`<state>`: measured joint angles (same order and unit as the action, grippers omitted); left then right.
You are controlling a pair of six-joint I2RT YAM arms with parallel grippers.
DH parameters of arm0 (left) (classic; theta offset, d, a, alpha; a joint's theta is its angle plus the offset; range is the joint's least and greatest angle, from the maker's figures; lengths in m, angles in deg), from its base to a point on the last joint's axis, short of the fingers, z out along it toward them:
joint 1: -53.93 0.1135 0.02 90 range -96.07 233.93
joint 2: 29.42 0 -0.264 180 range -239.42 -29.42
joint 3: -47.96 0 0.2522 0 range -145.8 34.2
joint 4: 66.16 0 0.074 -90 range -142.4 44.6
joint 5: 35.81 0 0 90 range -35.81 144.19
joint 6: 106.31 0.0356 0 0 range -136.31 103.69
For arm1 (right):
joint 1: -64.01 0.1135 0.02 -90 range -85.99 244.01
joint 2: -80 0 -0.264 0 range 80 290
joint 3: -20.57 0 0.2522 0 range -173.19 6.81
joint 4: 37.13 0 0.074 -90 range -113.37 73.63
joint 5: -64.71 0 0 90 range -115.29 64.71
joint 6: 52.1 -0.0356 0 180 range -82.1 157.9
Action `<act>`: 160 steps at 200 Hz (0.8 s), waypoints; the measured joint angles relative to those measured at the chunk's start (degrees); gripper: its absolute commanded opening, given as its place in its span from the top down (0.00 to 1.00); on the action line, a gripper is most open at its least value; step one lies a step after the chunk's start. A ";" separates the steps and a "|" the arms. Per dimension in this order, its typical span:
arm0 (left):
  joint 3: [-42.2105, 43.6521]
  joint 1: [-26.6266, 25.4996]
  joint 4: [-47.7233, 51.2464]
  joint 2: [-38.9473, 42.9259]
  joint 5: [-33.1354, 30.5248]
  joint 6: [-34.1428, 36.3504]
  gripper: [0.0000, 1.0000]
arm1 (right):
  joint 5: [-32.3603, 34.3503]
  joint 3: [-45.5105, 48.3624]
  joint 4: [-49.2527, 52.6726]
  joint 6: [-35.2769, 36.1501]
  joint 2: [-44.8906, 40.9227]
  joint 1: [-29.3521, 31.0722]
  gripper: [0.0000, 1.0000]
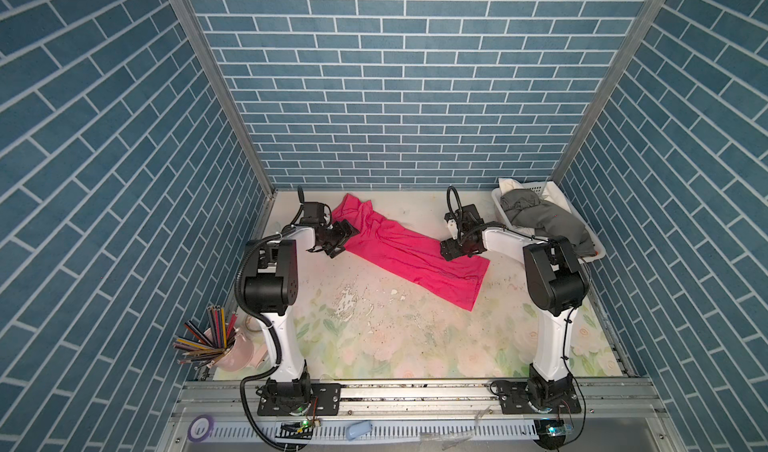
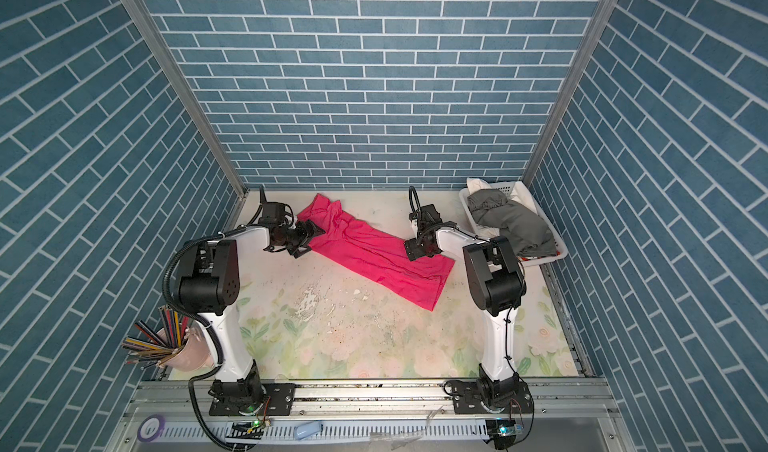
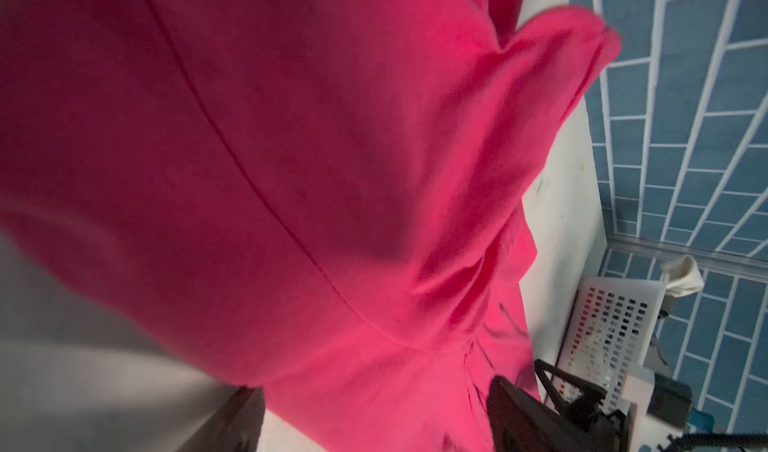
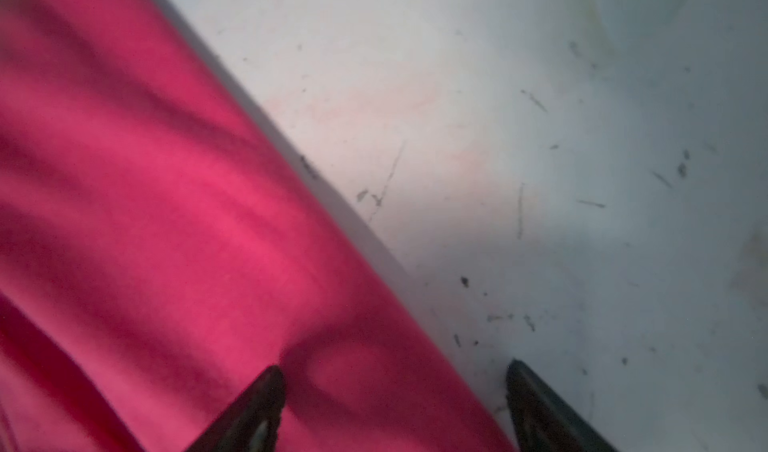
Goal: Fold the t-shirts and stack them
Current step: 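Swing the strip's end toward the robot with the right gripper, rotating it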
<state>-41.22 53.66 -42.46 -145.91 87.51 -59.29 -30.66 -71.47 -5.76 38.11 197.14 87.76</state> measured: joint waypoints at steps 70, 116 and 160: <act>-19.39 0.79 -0.11 -13.57 -1.18 0.04 0.14 | -2.43 19.37 -6.36 -9.64 -13.09 0.48 0.75; -39.15 -2.62 5.90 -24.90 -3.04 0.96 0.14 | -3.85 34.25 -9.44 -27.80 -25.66 11.47 0.65; -49.16 -8.09 14.19 -29.24 -4.44 3.96 0.14 | -1.31 32.39 -1.84 -34.51 -32.46 14.88 0.17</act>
<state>-90.38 45.57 -28.28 -175.15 83.07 -55.33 -31.97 -39.07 -7.60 3.59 164.68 102.64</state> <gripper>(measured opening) 0.857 0.745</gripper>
